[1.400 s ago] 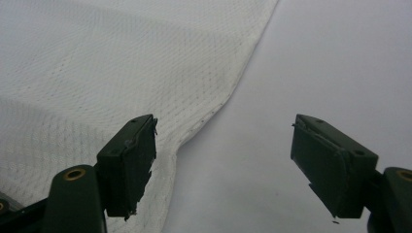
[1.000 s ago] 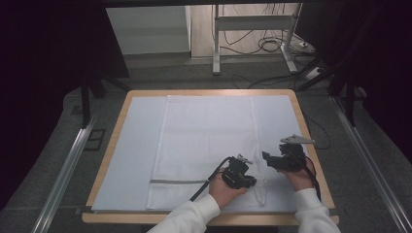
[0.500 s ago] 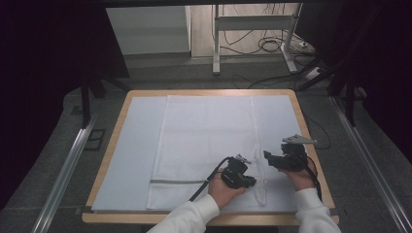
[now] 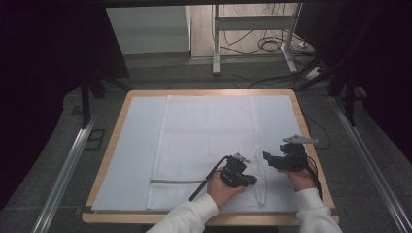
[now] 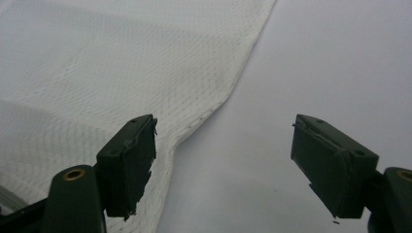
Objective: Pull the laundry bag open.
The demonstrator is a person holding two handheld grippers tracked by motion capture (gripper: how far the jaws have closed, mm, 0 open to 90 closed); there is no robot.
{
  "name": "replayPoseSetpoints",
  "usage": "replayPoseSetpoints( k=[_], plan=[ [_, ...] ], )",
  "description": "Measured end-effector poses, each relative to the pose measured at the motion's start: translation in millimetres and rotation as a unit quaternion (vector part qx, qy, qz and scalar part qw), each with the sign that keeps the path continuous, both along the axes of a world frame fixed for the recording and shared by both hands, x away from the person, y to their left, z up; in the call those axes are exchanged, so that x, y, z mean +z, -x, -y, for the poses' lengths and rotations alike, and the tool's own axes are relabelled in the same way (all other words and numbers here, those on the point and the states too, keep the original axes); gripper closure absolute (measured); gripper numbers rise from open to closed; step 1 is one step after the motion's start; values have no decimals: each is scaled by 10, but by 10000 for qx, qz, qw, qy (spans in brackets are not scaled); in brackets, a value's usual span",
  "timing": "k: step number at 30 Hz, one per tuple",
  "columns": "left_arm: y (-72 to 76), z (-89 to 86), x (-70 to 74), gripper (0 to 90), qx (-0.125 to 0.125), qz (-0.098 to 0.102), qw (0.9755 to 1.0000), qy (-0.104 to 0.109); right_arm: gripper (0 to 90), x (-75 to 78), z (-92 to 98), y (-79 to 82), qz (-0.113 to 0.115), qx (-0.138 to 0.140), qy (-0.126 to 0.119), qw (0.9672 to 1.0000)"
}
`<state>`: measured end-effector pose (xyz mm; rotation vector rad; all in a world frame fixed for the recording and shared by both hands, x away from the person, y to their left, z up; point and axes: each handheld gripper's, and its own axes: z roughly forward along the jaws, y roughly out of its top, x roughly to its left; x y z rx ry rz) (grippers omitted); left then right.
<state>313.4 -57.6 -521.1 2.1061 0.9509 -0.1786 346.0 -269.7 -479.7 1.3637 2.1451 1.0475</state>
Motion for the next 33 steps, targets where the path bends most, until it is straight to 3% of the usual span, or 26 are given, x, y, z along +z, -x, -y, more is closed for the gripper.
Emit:
replayPoseSetpoints(
  k=[4,20,33],
  plan=[
    [1,-27,21,867,18,-28,9999,123,241,8,-5,6,25,9,-12,10000],
    [18,-157,97,868,25,172,9997,190,241,16,18,15,10,12,-54,10000],
    [12,-474,227,868,276,306,9979,496,211,66,24,33,-61,213,-144,9996]
  ],
)
